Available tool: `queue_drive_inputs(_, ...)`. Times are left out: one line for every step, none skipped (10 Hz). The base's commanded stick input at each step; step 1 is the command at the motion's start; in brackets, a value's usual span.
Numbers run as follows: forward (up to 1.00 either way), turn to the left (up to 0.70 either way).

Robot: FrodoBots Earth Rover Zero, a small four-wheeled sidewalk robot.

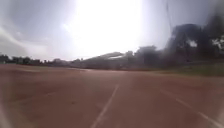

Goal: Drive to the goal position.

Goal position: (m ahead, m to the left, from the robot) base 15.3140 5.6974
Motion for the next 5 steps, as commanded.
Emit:
queue_drive_inputs(0.7, 0.0)
queue_drive_inputs(0.7, 0.0)
queue_drive_inputs(0.7, 0.0)
queue_drive_inputs(0.7, 0.0)
queue_drive_inputs(0.7, 0.0)
